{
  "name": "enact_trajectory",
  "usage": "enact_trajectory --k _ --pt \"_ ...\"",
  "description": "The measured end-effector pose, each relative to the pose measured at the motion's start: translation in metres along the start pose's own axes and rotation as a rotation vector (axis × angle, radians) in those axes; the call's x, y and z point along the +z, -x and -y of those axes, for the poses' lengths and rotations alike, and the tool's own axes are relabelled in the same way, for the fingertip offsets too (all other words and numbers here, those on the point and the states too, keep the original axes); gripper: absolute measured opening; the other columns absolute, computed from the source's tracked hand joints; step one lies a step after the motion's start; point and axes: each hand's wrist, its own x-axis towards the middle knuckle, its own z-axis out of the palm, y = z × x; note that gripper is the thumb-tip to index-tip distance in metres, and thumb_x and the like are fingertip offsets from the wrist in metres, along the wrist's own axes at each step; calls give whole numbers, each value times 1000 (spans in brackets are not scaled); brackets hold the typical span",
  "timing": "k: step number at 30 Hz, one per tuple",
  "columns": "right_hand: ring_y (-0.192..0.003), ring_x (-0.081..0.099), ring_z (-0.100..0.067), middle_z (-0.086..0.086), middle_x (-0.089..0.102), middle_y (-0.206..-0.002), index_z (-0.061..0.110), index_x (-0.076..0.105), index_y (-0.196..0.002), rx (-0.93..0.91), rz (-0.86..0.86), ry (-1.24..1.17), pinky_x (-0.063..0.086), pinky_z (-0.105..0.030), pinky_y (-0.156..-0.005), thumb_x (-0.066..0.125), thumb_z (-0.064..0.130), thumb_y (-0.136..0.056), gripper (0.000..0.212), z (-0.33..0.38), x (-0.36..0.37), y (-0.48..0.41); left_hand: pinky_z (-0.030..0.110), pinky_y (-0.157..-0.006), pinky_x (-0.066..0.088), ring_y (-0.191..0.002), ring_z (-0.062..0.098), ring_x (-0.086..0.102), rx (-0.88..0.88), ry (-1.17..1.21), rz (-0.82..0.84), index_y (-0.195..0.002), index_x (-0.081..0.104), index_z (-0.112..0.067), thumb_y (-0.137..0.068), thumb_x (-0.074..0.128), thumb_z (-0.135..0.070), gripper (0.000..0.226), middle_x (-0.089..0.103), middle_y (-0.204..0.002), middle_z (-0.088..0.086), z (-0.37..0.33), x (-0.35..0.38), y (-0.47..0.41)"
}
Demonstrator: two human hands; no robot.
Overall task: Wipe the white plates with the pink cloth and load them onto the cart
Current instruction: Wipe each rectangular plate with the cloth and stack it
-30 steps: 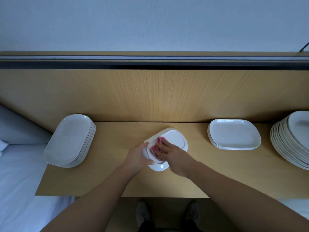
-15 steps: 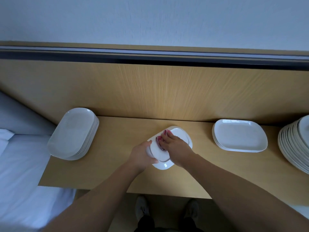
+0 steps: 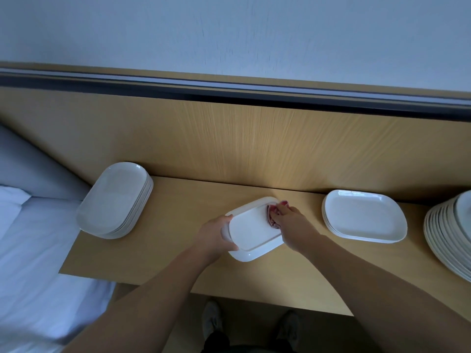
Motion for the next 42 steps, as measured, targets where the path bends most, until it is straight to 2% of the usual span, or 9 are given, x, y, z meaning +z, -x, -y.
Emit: enact_trajectory --k 7,10,16,19,24,28,32,36,42 --pt "-110 50 -25 -5 47 -133 18 41 -142 -34 70 -79 45 -30 -91 40 3 -89 54 -9 7 37 39 -101 46 -121 21 46 25 17 -17 -143 41 -22 -71 79 -17 82 47 -138 0 -8 1 12" --pt "-100 52 -23 -3 51 -122 19 50 -133 -81 -10 -118 48 -31 -84 42 1 -86 51 -22 2 43 29 -88 46 -111 18 50 11 147 -42 -140 44 -23 -81 74 -17 67 50 -130 0 -12 3 21" --pt "-95 51 -24 -1 53 -108 14 59 -122 -211 -177 -222 39 -26 -72 45 -6 -79 50 -35 -27 49 39 -91 52 -103 17 58 -17 247 -161 -128 51 -20 -84 71 -21 49 59 -119 1 -27 14 41" --pt "-87 49 -23 2 48 -98 13 62 -109 -288 -233 -280 47 -36 -69 45 -6 -78 40 -35 -36 54 24 -76 54 -97 12 59 -27 313 -151 -121 51 -22 -87 67 -18 38 60 -112 -2 -37 21 52" --pt "-96 51 -20 2 52 -109 12 63 -112 -376 -319 -324 50 -37 -76 47 -4 -82 38 -30 -53 64 31 -84 55 -94 11 62 21 174 -251 -114 62 -23 -87 67 -27 27 65 -104 -6 -52 19 72" --pt "-112 53 -26 -5 53 -129 13 63 -121 -381 -373 -359 49 -35 -88 49 -3 -85 43 -25 -64 64 23 -74 50 -89 6 63 64 117 -356 -110 64 -26 -89 64 -26 21 67 -98 -9 -55 6 89" --pt "-120 52 -26 -6 52 -136 11 63 -126 -380 -372 -352 35 -20 -93 53 -4 -86 44 -10 -69 58 18 -65 46 -80 2 61 65 -19 -496 -96 63 -34 -91 63 -28 8 64 -88 -15 -45 -8 105" --pt "-135 41 -25 -7 49 -142 9 60 -130 -431 -376 -384 27 -20 -103 52 -4 -89 43 14 -72 49 22 -61 41 -74 5 55 54 -190 -639 -91 60 -33 -92 60 -31 2 59 -81 -13 -25 -24 113" --pt "-124 50 -33 -13 56 -130 4 65 -121 -484 -387 -363 35 -27 -101 54 -6 -86 38 48 -80 24 24 -64 39 -81 11 55 152 -319 -778 -92 67 -21 -90 63 -21 4 60 -85 -11 8 -59 113"
